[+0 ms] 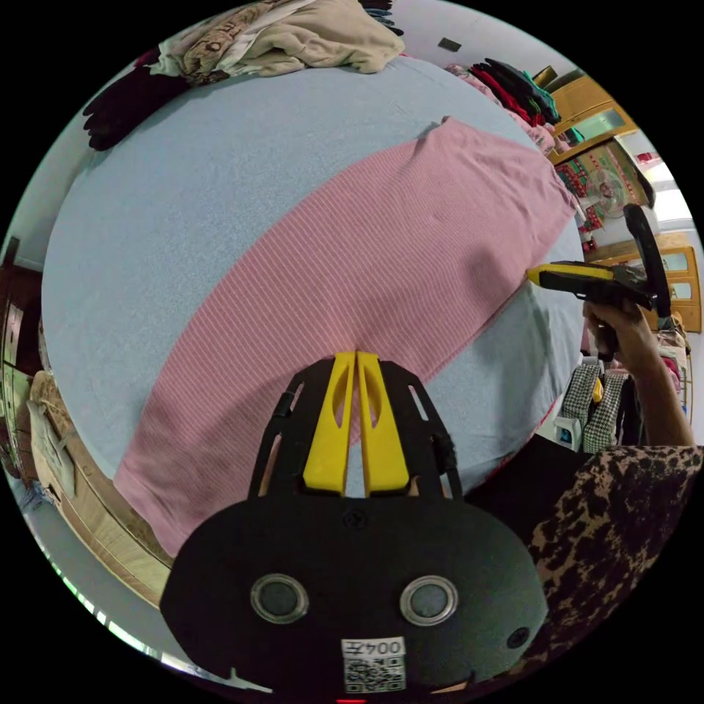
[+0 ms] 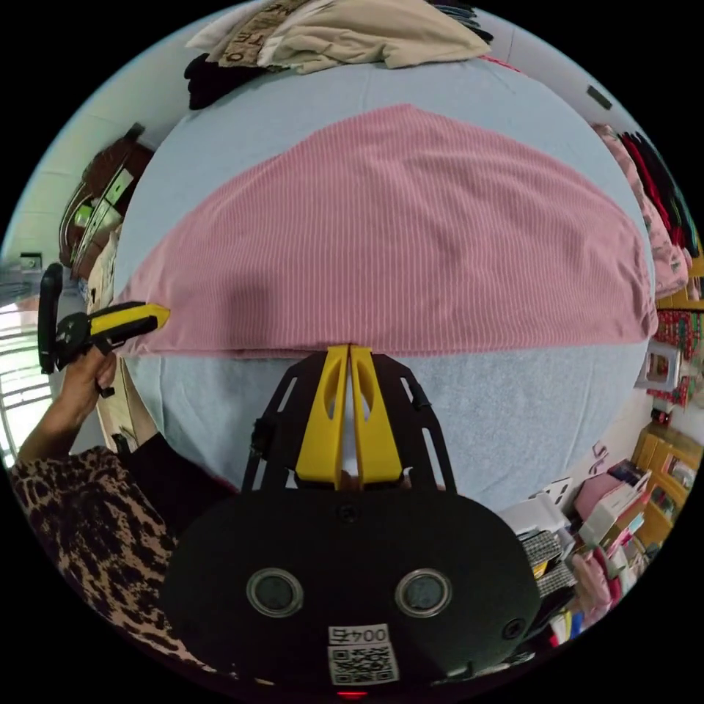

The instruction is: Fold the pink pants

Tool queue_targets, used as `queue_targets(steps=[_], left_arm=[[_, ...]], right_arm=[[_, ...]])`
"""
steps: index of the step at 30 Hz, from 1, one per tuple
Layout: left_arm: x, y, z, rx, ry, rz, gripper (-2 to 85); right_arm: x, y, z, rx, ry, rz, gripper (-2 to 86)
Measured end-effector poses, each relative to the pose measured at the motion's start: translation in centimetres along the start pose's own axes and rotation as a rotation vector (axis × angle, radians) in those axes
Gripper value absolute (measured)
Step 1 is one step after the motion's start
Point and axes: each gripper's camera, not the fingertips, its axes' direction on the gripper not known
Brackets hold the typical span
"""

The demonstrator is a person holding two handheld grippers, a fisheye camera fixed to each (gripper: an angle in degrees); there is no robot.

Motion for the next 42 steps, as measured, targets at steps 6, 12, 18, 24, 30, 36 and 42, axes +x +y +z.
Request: queue_targets(steps=[6,12,18,24,30,36,42], left_arm=[[-0.9,1.6,-0.7,-0.003,-0.037,-0.013,0.4],[-2.9,3.3,-1.5,-0.003,-0.022,-0.027,0.3],[-5.2,5.0,-2.6,0.000,0.005,0.033,0.2],[-9.3,8.1,-6.2,0.086,0.098,0.165,0.2],[-19.1,12.6,-11.4,0.160,0.162,0.258,0.1],[-30.4,15.9,-13.0,0.131,0.155,0.221,0.1],[-36.2,15.9,-13.0,0.086,0.173,0.190,0.1]], right_arm=[[0.8,-2.0,1.9,-0.028,-0.082,0.076,8.1],[0.3,-4.2,4.3,-0.093,-0.070,-0.013,7.9],[-2.3,-5.8,7.2,-0.134,0.083,-0.051,6.8],[-3.7,-5.7,9.0,-0.047,0.011,0.093,4.5],[-10.1,-5.3,11.1,0.101,-0.073,0.237,0.8],[-17.3,-5.9,17.4,0.099,-0.181,0.293,0.0],[-20.7,-5.7,23.0,0.074,-0.135,0.302,-0.1]])
